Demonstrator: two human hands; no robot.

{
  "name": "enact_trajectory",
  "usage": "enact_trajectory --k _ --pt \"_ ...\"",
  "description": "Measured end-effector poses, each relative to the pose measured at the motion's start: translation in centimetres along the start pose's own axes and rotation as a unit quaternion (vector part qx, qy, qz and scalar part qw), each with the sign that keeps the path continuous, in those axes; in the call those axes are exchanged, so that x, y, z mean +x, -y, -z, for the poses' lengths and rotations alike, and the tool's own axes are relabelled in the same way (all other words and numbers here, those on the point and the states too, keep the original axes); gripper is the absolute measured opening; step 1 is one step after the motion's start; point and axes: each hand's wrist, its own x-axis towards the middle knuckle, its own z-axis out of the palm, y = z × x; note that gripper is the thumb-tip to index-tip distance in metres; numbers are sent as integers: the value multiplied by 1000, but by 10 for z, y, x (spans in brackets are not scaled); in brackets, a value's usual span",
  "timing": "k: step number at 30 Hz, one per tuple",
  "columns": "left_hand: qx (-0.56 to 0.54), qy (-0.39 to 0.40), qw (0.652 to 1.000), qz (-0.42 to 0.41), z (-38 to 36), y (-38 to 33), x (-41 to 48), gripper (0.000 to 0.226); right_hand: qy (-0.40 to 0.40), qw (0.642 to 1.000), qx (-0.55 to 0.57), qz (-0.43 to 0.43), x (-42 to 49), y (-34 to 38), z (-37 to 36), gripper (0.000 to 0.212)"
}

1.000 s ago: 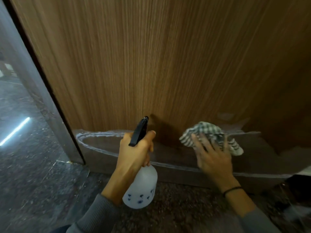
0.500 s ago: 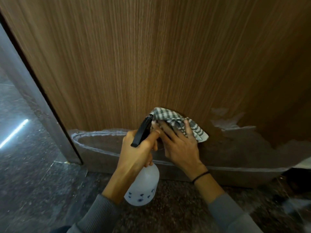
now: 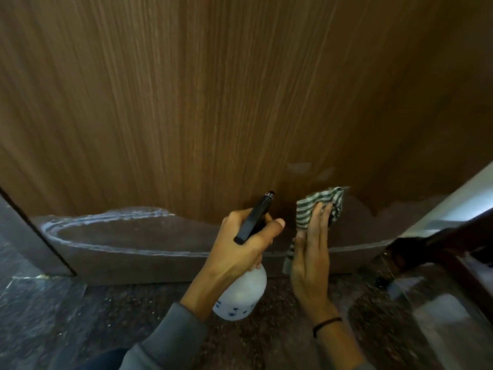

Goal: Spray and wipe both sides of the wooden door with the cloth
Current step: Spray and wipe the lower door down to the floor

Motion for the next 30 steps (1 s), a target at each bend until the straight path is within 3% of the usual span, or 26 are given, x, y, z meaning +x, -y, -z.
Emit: enact_trajectory --k 5,9,13,16,18,21,23,26,28,30 --pt "-39 -31 997 67 -37 -5 13 40 -59 997 -4 -54 -4 3 26 64" --pt "-72 -75 985 136 -50 -17 20 37 -91 996 8 -25 16 14 34 62" --pt "-80 -65 992 67 -34 -21 19 41 -46 996 1 78 49 25 17 59" --pt "-63 -61 996 -17 -15 -20 15 46 -12 976 -137 167 74 29 -12 51" --pt "-52 -51 997 -38 0 -18 11 45 -35 957 -223 183 83 29 -25 51" --pt "-31 -65 997 -27 12 -16 8 42 -88 933 -265 226 95 5 -20 50" --pt "-14 -81 996 -28 12 -14 8 42 -128 946 -239 180 99 -20 -3 52" --pt "-1 -115 992 -43 7 -17 9 37 -211 971 -110 -19 100 -52 22 61" --pt "-10 -125 991 -50 6 -21 9 35 -264 955 10 -132 99 -54 30 68" --pt "-16 -125 991 -52 8 -24 8 36 -294 937 77 -172 98 -44 25 67"
